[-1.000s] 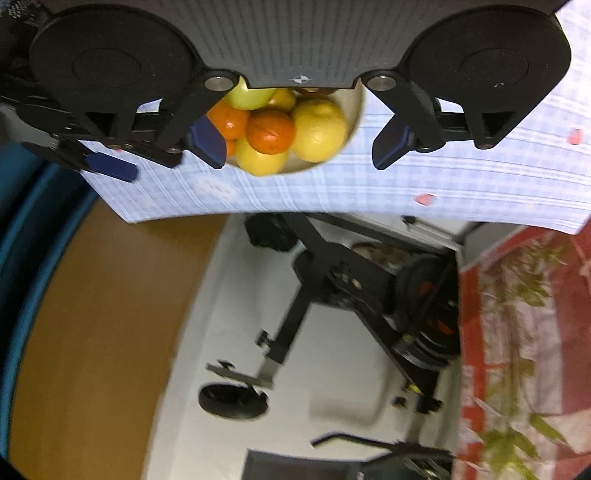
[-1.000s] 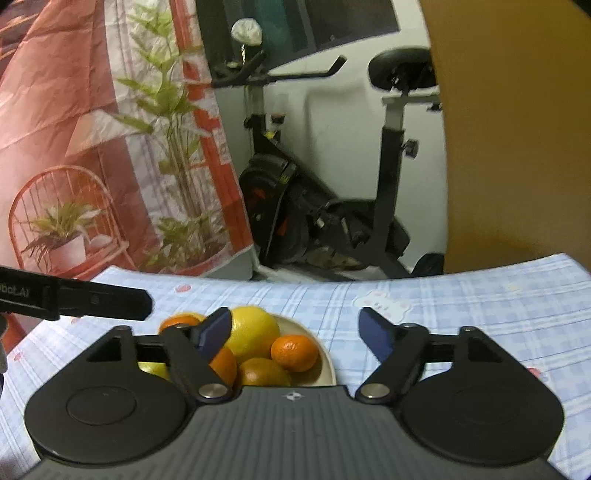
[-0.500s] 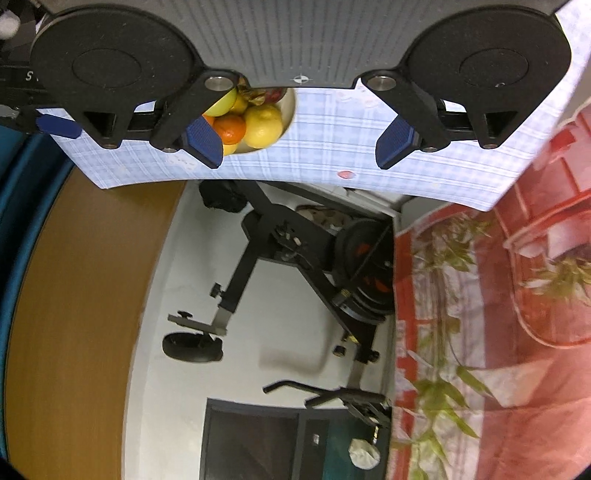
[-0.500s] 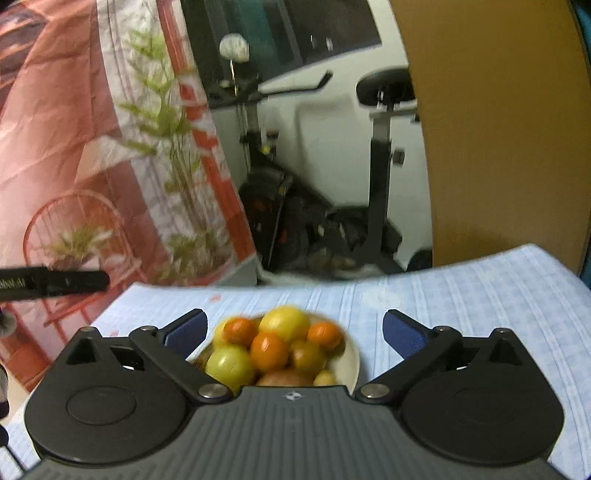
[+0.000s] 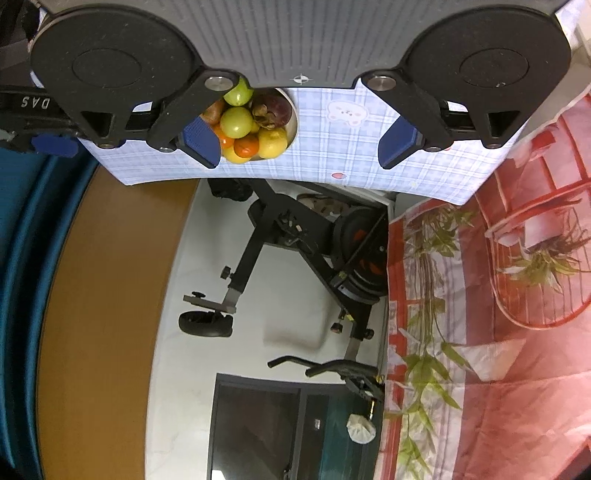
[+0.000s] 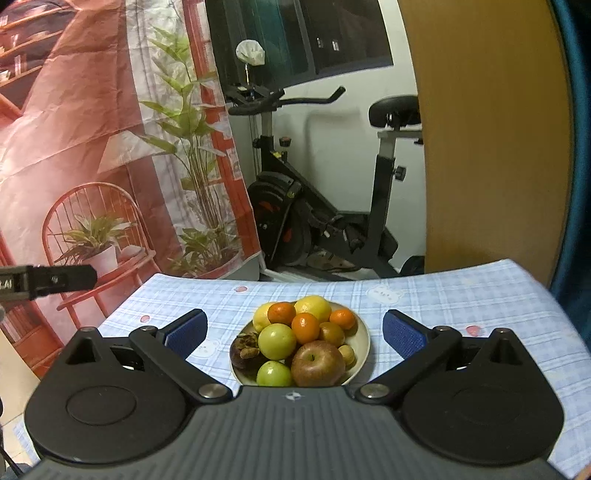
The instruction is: Organize fruits
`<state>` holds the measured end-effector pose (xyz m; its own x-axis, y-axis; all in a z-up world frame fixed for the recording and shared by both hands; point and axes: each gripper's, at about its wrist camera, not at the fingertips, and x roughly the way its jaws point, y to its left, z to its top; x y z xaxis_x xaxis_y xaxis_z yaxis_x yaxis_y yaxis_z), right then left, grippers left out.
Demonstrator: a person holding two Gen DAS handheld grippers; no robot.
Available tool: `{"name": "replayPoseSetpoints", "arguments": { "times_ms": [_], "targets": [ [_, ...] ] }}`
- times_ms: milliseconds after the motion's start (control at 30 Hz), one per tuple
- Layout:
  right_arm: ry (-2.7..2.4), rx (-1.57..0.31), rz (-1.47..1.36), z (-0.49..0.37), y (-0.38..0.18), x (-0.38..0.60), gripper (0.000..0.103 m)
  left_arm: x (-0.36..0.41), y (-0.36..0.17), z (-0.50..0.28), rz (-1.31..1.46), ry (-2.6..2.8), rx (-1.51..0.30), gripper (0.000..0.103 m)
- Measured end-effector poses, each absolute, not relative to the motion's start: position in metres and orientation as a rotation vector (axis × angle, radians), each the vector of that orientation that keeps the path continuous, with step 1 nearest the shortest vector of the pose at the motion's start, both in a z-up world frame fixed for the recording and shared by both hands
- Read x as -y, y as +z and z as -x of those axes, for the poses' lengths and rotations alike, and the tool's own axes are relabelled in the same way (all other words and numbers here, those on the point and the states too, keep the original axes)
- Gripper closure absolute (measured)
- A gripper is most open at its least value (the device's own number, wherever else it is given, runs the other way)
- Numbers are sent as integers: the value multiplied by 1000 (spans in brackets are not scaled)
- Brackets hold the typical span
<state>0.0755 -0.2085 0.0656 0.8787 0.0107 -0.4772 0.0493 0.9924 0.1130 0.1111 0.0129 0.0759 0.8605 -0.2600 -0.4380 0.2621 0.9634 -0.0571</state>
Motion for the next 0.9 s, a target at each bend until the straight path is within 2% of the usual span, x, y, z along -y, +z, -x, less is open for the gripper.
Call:
{"name": "replayPoseSetpoints", "arguments": {
  "times_ms": [433, 900],
  "targets": [
    [-36, -452, -72, -28, 100, 185, 0, -16, 100, -64, -13, -217, -396, 6],
    [-43, -464, -58, -28, 100, 182, 0, -12, 95, -62, -34, -231, -392, 4]
  ]
}}
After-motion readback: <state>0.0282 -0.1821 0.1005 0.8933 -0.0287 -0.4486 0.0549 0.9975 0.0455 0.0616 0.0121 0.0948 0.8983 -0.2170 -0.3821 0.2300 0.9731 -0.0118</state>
